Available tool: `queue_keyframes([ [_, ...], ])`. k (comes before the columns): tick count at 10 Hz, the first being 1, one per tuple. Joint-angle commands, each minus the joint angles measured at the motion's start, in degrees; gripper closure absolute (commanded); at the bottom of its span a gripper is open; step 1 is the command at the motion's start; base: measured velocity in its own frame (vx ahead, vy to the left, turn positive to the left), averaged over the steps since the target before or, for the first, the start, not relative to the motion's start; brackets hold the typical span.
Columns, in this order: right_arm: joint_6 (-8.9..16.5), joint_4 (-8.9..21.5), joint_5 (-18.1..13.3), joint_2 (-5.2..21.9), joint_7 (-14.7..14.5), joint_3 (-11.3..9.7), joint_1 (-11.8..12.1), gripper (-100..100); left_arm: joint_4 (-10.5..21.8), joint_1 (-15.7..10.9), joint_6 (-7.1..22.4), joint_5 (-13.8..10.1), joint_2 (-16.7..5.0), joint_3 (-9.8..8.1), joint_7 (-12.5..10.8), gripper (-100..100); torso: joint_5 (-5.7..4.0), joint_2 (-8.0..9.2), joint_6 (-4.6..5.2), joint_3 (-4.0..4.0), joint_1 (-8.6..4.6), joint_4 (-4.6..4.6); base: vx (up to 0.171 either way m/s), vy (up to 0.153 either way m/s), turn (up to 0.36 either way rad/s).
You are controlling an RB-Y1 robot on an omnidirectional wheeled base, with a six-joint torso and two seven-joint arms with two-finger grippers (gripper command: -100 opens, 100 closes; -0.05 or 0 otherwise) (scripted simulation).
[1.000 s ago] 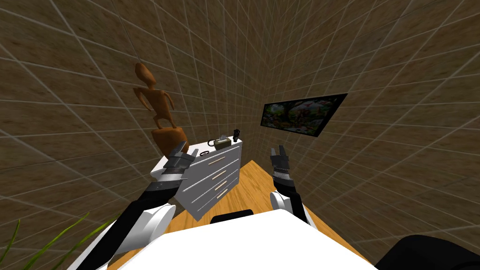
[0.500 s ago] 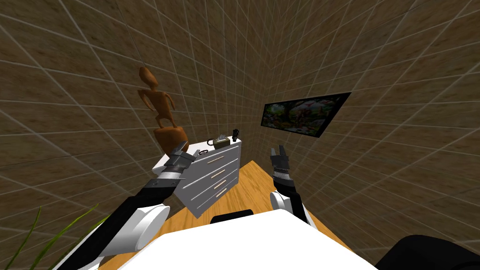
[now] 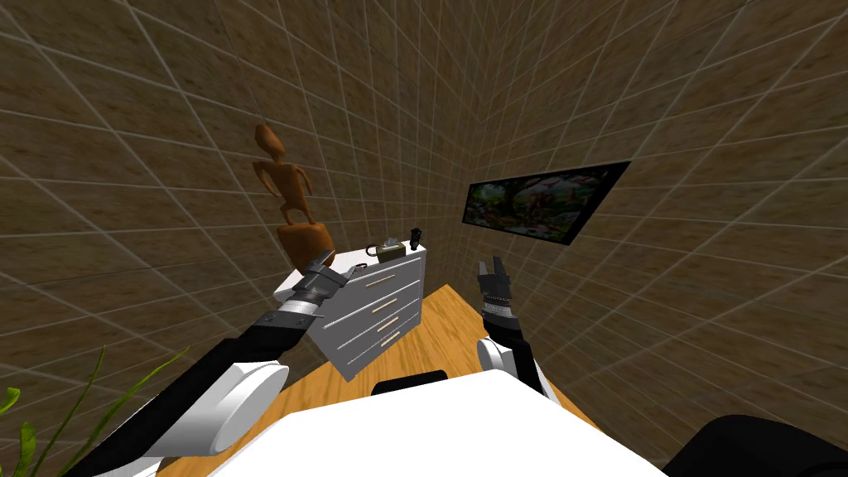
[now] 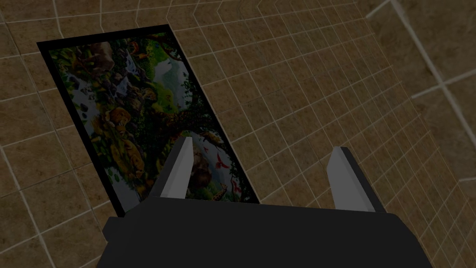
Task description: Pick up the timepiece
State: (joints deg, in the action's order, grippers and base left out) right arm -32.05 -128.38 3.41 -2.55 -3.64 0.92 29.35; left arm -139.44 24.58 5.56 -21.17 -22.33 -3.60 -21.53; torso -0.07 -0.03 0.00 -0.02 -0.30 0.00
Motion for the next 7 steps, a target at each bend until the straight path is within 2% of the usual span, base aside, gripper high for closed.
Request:
queue_keyframes([
  [1, 0.00, 0.00, 0.00, 0.00, 0.00, 0.00, 0.00, 0, -0.40, 0.02, 2.59, -1.68, -1.00, -0.28, -1.28, -100, 0.00, 0.00, 0.00, 0.00, 0.00, 0.00, -0.001, -0.070, 0.039],
  [2, 0.00, 0.00, 0.00, 0.00, 0.00, 0.00, 0.00, 0, -0.94, -0.18, 4.17, -3.96, -2.79, -0.86, -3.09, -100, 0.00, 0.02, 0.01, 0.00, 0.03, 0.00, -0.006, -0.060, 0.074],
  [3, 0.00, 0.00, 0.00, 0.00, 0.00, 0.00, 0.00, 0, -0.94, -0.18, 5.36, -3.97, -2.79, -0.86, -3.09, -100, 0.01, 0.02, 0.00, 0.01, 0.06, 0.00, -0.004, -0.043, 0.046],
  [4, 0.00, 0.00, 0.00, 0.00, 0.00, 0.00, 0.00, 0, -1.43, -0.40, 7.11, -6.25, -4.67, -1.46, -4.88, -100, 0.02, 0.02, 0.01, 0.01, 0.13, 0.00, 0.002, -0.049, 0.088],
  [5, 0.00, 0.00, 0.00, 0.00, 0.00, 0.00, 0.00, 0, -1.43, -0.40, 8.19, -6.25, -4.67, -1.46, -4.88, -100, 0.02, 0.00, 0.00, 0.00, 0.12, 0.00, 0.001, -0.043, 0.044],
  [6, 0.00, 0.00, 0.00, 0.00, 0.00, 0.00, 0.00, 0, -1.84, -0.64, 10.25, -8.50, -6.62, -2.09, -6.65, -100, 0.03, 0.00, 0.01, 0.00, 0.14, 0.00, 0.008, -0.054, 0.084],
  [7, 0.00, 0.00, 0.00, 0.00, 0.00, 0.00, 0.00, 0, -1.84, -0.64, 11.07, -8.50, -6.62, -2.09, -6.65, -100, 0.02, -0.03, 0.00, -0.02, 0.11, -0.01, 0.012, -0.042, 0.057],
])
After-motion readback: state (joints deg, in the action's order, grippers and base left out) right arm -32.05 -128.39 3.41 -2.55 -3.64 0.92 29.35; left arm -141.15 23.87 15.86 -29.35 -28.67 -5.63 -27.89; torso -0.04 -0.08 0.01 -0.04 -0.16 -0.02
